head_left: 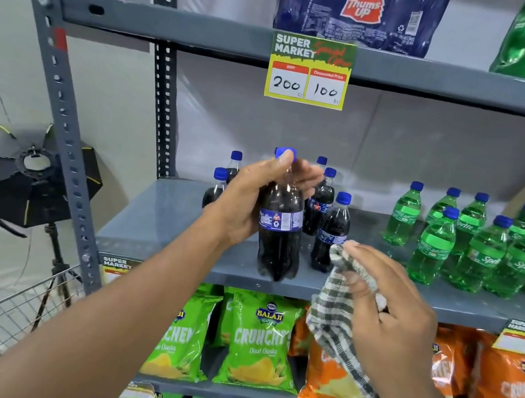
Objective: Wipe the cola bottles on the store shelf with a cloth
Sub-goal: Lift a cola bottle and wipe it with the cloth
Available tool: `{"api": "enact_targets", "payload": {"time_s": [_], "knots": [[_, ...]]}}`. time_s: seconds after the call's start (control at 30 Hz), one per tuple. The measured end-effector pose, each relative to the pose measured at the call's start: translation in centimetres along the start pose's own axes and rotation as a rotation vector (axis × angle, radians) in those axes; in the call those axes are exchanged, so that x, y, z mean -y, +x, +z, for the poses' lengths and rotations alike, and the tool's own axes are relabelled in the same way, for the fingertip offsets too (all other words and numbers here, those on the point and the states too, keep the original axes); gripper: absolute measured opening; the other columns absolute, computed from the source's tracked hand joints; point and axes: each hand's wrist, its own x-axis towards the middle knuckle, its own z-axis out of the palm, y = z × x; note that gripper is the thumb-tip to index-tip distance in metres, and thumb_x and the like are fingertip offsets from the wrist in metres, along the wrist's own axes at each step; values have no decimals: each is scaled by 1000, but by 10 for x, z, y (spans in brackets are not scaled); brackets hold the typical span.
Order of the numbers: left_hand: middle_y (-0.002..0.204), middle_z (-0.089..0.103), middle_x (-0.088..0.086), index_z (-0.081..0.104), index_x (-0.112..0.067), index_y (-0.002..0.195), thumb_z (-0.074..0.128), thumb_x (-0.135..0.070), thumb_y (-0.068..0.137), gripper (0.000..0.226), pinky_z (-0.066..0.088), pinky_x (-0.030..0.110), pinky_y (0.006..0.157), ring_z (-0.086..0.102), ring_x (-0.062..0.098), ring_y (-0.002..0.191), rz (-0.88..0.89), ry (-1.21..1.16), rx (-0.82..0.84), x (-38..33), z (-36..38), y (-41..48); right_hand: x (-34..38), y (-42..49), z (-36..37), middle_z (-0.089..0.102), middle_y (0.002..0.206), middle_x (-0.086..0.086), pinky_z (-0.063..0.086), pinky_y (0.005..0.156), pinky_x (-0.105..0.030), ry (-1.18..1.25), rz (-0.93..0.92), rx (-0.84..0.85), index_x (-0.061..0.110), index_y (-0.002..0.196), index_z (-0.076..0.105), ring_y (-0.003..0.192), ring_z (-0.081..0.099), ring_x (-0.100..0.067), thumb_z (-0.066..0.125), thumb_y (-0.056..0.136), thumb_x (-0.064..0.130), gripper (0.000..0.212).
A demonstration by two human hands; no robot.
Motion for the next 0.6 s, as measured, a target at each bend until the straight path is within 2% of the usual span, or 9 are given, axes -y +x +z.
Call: {"api": "enact_targets", "payload": {"time_s": [0.03,0.1,0.13,0.23,0.27,0.37,0.43,0.5,0.6], "knots": [[111,77,10,77,-13,97,73,-44,86,33,53,34,94,68,25,114,-16,-58,10,-2,4,-2,3,2,-2,61,125,22,43,92,-5,-8,22,-3,24,129,62,106,60,11,65,94,10,38],[110,77,10,77,-14,95,71,-48,86,36,53,34,93,69,23,112,-35,-112,31,-5,10,-5,8,7,-4,67,114,13,43,65,-1,-54,20,-1,23,130,61,66,58,10,65,98,21,33],[109,77,9,77,-14,95,70,-49,87,36,54,34,94,69,22,111,-38,-116,44,-5,13,-7,11,13,-6,69,110,8,42,62,0,-85,-10,0,18,130,63,61,55,9,65,97,22,33],[107,77,10,76,-12,96,69,-49,87,38,55,35,93,71,23,106,-61,-116,80,-4,20,-13,28,40,-9,66,114,-1,41,93,-1,-142,-125,-24,10,125,65,99,56,8,68,92,8,33],[106,77,10,75,-11,97,71,-49,85,40,55,37,92,71,24,102,-73,-117,76,-3,23,-15,35,51,-9,66,113,-3,40,95,-3,-141,-157,-30,9,123,68,102,55,2,67,92,5,31],[109,66,22,67,-4,107,76,-53,80,56,43,51,102,61,34,103,-150,-93,50,-3,32,-20,54,76,-4,66,105,-5,45,84,-15,-171,-220,11,6,116,73,95,60,-16,69,91,-4,27],[100,67,17,66,-6,102,77,-54,79,54,48,45,95,63,29,96,-178,-104,56,-5,37,-22,62,81,1,68,104,-7,48,82,-27,-226,-262,79,6,112,73,91,61,-28,70,88,-9,29],[89,74,9,71,-10,97,75,-54,81,47,56,34,80,71,21,85,-192,-145,63,-7,38,-25,69,81,5,69,103,-8,49,86,-32,-279,-312,144,4,109,73,92,58,-31,63,88,-15,30],[104,77,8,71,-9,103,68,-50,89,43,58,30,79,73,19,96,-165,-154,-3,-6,35,-29,78,69,8,67,101,-8,46,97,-32,-387,-423,269,5,104,71,94,53,-29,44,82,-10,37]]}}
